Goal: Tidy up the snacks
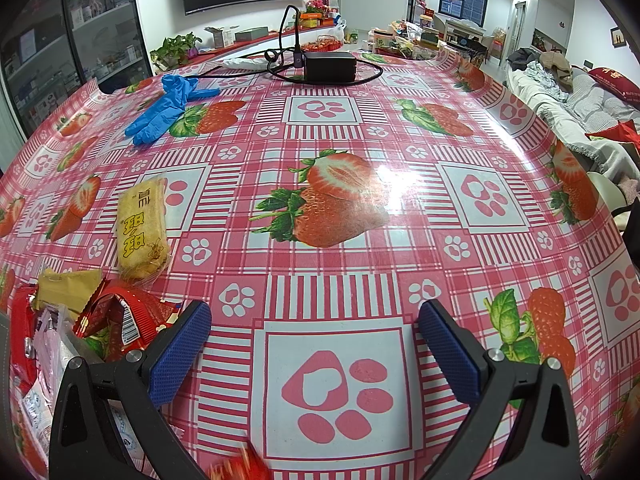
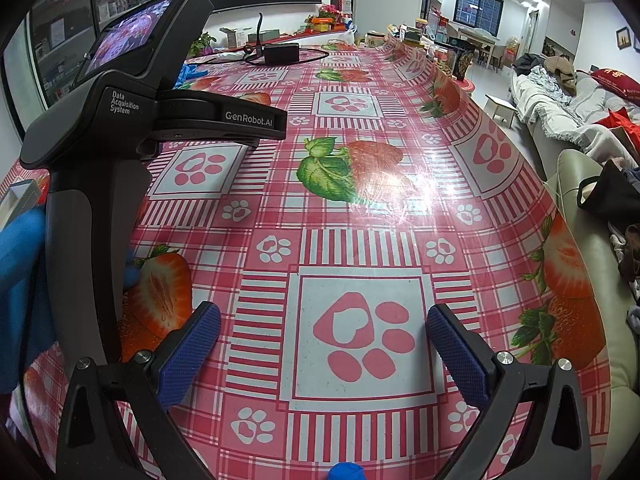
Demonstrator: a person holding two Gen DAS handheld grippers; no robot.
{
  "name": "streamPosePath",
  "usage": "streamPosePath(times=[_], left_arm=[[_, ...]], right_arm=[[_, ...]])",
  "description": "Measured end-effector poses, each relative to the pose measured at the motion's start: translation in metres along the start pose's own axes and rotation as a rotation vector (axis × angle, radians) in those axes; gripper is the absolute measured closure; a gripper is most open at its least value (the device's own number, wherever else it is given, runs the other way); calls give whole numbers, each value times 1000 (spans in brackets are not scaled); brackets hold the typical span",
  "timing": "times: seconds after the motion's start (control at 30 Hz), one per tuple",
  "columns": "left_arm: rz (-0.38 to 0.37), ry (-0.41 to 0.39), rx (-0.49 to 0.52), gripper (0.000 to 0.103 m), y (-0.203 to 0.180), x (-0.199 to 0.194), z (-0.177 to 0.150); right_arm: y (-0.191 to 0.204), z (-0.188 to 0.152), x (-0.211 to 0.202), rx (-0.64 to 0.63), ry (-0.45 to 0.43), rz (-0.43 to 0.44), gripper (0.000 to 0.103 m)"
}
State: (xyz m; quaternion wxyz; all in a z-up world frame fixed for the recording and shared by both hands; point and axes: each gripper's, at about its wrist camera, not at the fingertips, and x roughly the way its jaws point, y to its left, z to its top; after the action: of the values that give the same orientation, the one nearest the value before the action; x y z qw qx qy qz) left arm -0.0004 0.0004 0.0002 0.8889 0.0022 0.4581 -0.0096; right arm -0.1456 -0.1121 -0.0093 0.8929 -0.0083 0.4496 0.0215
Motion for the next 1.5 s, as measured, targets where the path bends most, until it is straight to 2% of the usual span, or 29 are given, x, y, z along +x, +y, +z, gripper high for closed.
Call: streamPosePath(times=[0.13,0.3,0.37,0.47,0.6,0.77,0.9,1.07,1.17,1.33,1.4,1.47,1.5], left_arm=[[-6,4,12,0,0,-1,-1],[-38,69,40,0,6,-14,-5],[-58,33,58,0,11,-33,-11],[-44,-39,106,0,31,-71,-22],[67,-114,142,0,86,-101,-40],[141,-22,135,0,151,-92,-64],[110,46,56,0,180,-77,-79],[40,110,-52,0,189,-60,-83],[50,73,-39,0,181,-60,-83],[35,90,-22,0,181,-57,-76],[33,102,-27,5,181,-58,-75],[33,92,-14,18,176,-65,-79],[25,84,-7,33,173,-73,-84]], right_arm=[[0,0,0,0,0,0,0],[0,0,0,0,0,0,0],[0,0,0,0,0,0,0],[0,0,0,0,0,0,0],[0,0,0,0,0,0,0],[0,0,0,0,0,0,0],[0,0,0,0,0,0,0],[0,0,0,0,0,0,0],[0,0,0,0,0,0,0],[0,0,0,0,0,0,0],[0,0,0,0,0,0,0],[0,0,0,0,0,0,0],[0,0,0,0,0,0,0]])
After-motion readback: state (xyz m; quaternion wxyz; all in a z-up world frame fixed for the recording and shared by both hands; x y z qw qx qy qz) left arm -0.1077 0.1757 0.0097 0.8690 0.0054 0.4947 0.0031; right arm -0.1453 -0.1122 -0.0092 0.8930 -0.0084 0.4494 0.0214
